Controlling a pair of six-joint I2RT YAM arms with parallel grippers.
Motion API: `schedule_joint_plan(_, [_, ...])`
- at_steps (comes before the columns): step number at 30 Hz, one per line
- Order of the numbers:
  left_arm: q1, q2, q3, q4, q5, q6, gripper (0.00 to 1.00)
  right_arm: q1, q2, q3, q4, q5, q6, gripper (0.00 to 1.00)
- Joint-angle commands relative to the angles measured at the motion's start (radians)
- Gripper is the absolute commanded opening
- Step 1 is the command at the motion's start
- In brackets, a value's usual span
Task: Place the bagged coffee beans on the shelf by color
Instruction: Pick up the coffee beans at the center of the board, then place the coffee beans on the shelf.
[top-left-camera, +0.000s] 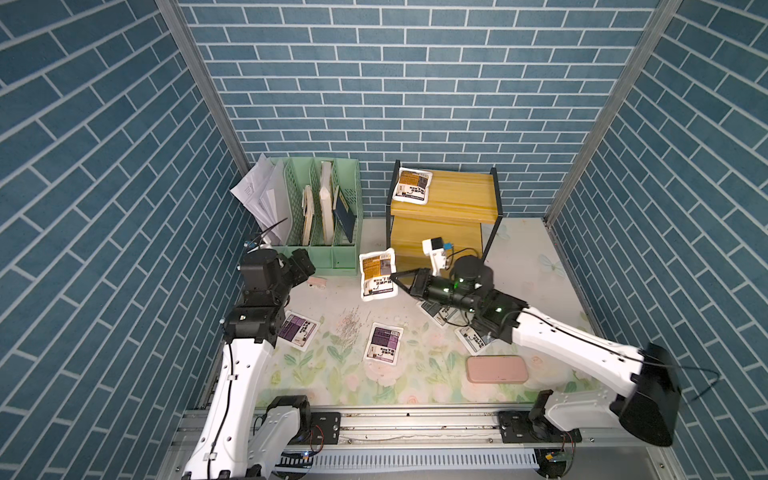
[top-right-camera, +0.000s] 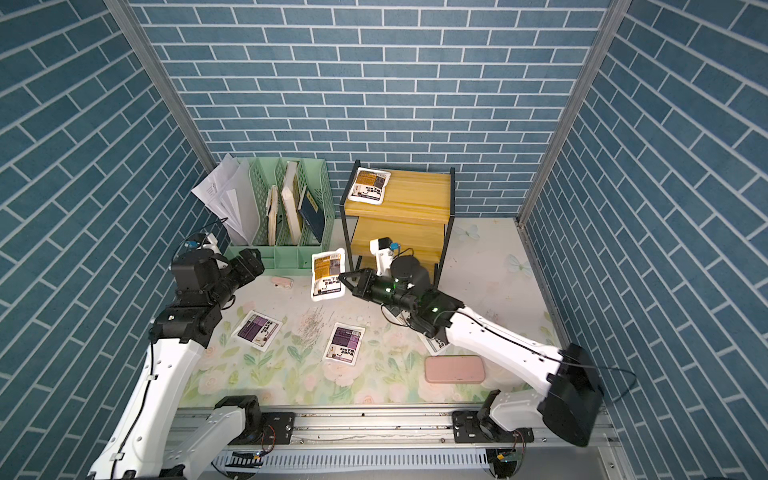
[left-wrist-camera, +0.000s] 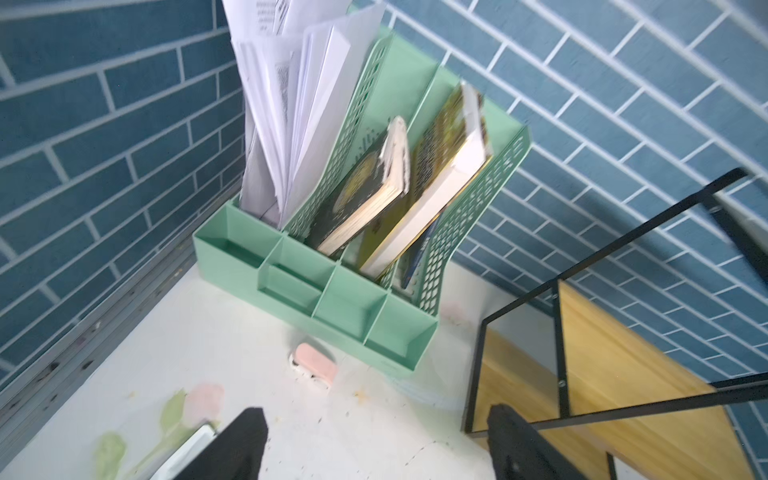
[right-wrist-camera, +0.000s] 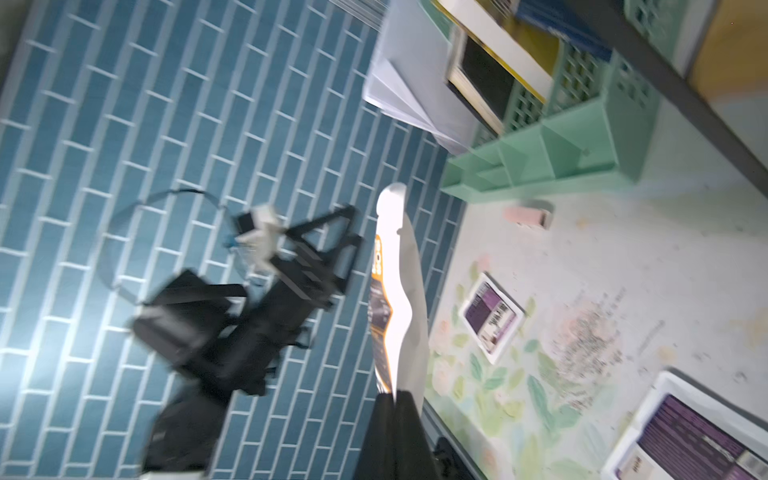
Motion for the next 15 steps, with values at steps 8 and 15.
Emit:
schedule_joint_plan(8, [0.005, 0.015, -0.036, -0.089, -0.011, 0.019, 0.89, -0.434, 0.14, 0.66, -0.756, -0.13, -0.386, 0.0])
schedule_joint_plan(15, [0.005, -0.006, -0.037, -0.104, -0.018, 0.027, 0.89, -0.57, 0.27, 0.726, -0.77, -0.171, -0.428, 0.0])
